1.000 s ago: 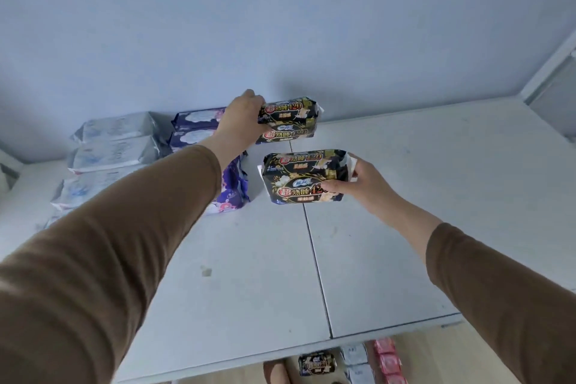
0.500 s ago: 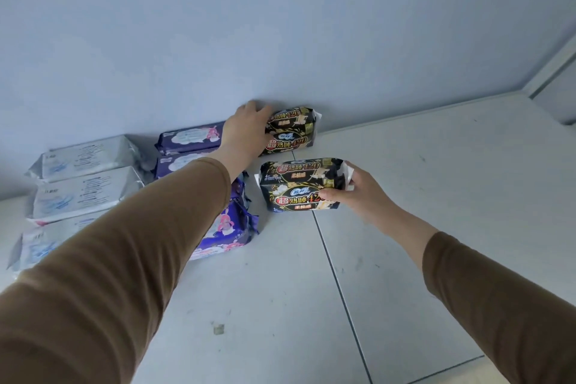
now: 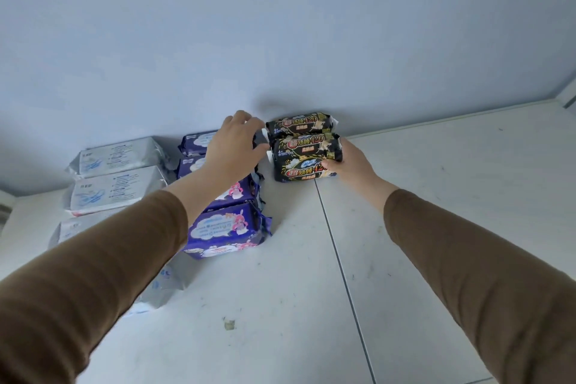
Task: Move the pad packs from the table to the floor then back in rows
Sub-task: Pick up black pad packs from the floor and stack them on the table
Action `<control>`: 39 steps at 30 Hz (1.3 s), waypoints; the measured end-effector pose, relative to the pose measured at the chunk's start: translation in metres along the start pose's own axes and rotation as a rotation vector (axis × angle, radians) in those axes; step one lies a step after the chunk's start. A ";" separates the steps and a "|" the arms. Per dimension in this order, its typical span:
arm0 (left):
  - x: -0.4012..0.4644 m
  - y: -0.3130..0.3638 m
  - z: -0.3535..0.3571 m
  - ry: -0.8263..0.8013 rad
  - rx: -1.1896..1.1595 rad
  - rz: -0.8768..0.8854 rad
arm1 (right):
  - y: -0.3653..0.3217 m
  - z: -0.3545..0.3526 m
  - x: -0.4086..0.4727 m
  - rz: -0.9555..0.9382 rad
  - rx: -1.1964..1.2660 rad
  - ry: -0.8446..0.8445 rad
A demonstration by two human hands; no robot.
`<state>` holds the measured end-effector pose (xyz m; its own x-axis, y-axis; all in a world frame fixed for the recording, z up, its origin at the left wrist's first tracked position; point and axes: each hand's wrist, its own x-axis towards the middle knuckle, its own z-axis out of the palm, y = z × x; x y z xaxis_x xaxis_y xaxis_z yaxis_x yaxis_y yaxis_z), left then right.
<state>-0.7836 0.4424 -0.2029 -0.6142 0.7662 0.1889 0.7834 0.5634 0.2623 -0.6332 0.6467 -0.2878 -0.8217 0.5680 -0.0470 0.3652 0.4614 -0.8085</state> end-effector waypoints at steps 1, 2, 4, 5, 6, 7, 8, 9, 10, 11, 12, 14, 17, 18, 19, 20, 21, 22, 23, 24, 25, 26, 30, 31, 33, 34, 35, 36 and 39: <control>-0.006 0.002 -0.001 0.002 0.002 -0.013 | 0.000 0.001 0.002 0.002 -0.044 0.015; -0.012 0.004 -0.002 0.004 0.004 -0.025 | -0.001 0.002 0.003 0.002 -0.077 0.025; -0.024 0.011 -0.003 0.006 0.007 -0.050 | -0.003 0.001 0.001 0.011 -0.073 0.038; -0.030 0.015 -0.002 0.007 0.015 -0.065 | -0.004 -0.001 -0.002 0.022 -0.042 0.040; -0.036 0.021 -0.002 0.011 0.025 -0.084 | -0.004 -0.003 -0.006 0.031 0.000 0.038; -0.042 0.027 -0.002 0.019 0.036 -0.103 | -0.003 -0.006 -0.012 0.039 0.035 0.033; -0.048 0.034 -0.002 0.030 0.043 -0.121 | -0.001 -0.009 -0.019 0.047 0.057 0.035; -0.055 0.040 -0.002 0.044 0.043 -0.138 | 0.002 -0.012 -0.028 0.061 0.054 0.045; -0.064 0.047 -0.002 0.056 0.038 -0.154 | 0.005 -0.015 -0.037 0.073 0.035 0.053; -0.073 0.055 -0.002 0.063 0.032 -0.168 | 0.009 -0.020 -0.047 0.082 -0.001 0.045; -0.083 0.062 -0.001 0.065 0.028 -0.180 | 0.013 -0.024 -0.058 0.085 -0.035 0.021; -0.105 0.079 0.003 0.056 0.022 -0.203 | 0.021 -0.032 -0.082 0.065 -0.090 -0.041; -0.141 0.104 0.010 0.007 -0.003 -0.269 | 0.029 -0.042 -0.126 0.000 -0.111 -0.093; -0.154 0.113 0.013 -0.011 -0.019 -0.280 | 0.031 -0.046 -0.142 -0.024 -0.119 -0.110; -0.168 0.121 0.016 -0.027 -0.032 -0.284 | 0.031 -0.051 -0.157 -0.042 -0.130 -0.126; -0.181 0.129 0.018 -0.042 -0.044 -0.287 | 0.032 -0.055 -0.172 -0.052 -0.137 -0.138; -0.194 0.136 0.021 -0.051 -0.054 -0.291 | 0.032 -0.060 -0.187 -0.059 -0.141 -0.144; -0.207 0.142 0.024 -0.057 -0.063 -0.292 | 0.033 -0.065 -0.201 -0.066 -0.140 -0.146; -0.219 0.148 0.026 -0.058 -0.070 -0.289 | 0.034 -0.069 -0.216 -0.077 -0.140 -0.144; -0.230 0.153 0.028 -0.057 -0.077 -0.281 | 0.034 -0.072 -0.230 -0.093 -0.140 -0.142; -0.244 0.159 0.031 -0.055 -0.088 -0.267 | 0.034 -0.075 -0.246 -0.108 -0.144 -0.139; -0.257 0.164 0.033 -0.049 -0.099 -0.253 | 0.035 -0.077 -0.262 -0.123 -0.151 -0.133; -0.318 0.185 0.039 -0.009 -0.163 -0.180 | 0.036 -0.077 -0.335 -0.183 -0.164 -0.056; -0.335 0.190 0.041 0.011 -0.184 -0.158 | 0.038 -0.075 -0.356 -0.206 -0.155 -0.022; -0.371 0.201 0.047 0.060 -0.224 -0.119 | 0.045 -0.068 -0.399 -0.255 -0.126 0.050; -0.390 0.205 0.052 0.080 -0.246 -0.105 | 0.051 -0.063 -0.421 -0.273 -0.105 0.077; -0.411 0.210 0.058 0.087 -0.270 -0.096 | 0.059 -0.056 -0.442 -0.281 -0.084 0.092; -0.431 0.213 0.067 0.077 -0.292 -0.090 | 0.069 -0.048 -0.462 -0.276 -0.072 0.095; -0.489 0.221 0.105 -0.028 -0.348 -0.112 | 0.113 -0.020 -0.512 -0.189 -0.071 0.033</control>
<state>-0.3007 0.2245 -0.3365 -0.6881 0.7164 0.1158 0.6289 0.5091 0.5876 -0.1627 0.4216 -0.3436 -0.8639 0.4887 0.1218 0.2370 0.6077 -0.7580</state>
